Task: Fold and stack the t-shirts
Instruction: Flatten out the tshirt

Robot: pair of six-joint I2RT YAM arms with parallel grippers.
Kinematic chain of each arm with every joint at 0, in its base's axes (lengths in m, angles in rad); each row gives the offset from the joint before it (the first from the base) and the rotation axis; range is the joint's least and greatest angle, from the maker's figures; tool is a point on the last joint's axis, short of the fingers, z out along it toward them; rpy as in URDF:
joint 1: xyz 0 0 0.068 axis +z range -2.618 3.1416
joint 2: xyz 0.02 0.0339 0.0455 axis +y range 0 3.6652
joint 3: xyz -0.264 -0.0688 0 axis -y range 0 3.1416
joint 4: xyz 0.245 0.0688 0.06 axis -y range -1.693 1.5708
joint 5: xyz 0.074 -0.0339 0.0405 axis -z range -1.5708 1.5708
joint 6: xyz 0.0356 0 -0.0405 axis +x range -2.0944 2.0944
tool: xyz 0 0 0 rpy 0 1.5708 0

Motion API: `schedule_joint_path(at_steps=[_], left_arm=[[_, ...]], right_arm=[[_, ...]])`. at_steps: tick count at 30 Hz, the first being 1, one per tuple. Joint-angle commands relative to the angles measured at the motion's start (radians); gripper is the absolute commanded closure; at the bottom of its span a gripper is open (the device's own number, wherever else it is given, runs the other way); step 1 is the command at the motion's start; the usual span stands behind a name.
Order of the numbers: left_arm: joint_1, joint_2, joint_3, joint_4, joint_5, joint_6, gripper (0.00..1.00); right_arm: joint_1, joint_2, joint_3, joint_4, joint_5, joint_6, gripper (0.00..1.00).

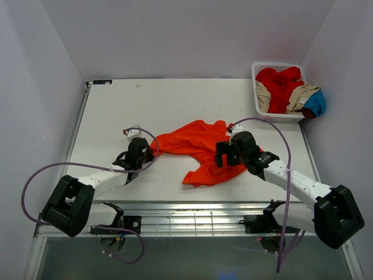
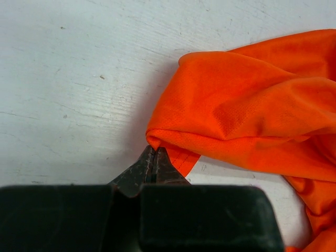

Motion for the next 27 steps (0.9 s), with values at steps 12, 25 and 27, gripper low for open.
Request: schedule_joint_path(at_steps=[12,25,27], left_arm=[[-0.002,-0.073,0.04,-0.108,-0.058,0.023,1.0],[-0.002,-0.069,0.021,-0.092,-0.044,0.016,1.0],[-0.002,-0.066,0.021,-0.095,-0.043,0.016,1.0]], right_arm=[[0.067,0.097,0.008,0.144,-0.041,0.026,0.05],[0.332,0.183,0.189,0.006,0.258,0.055,0.06],[0.352,0.209,0.204,-0.023,0.305,0.068,0.1]])
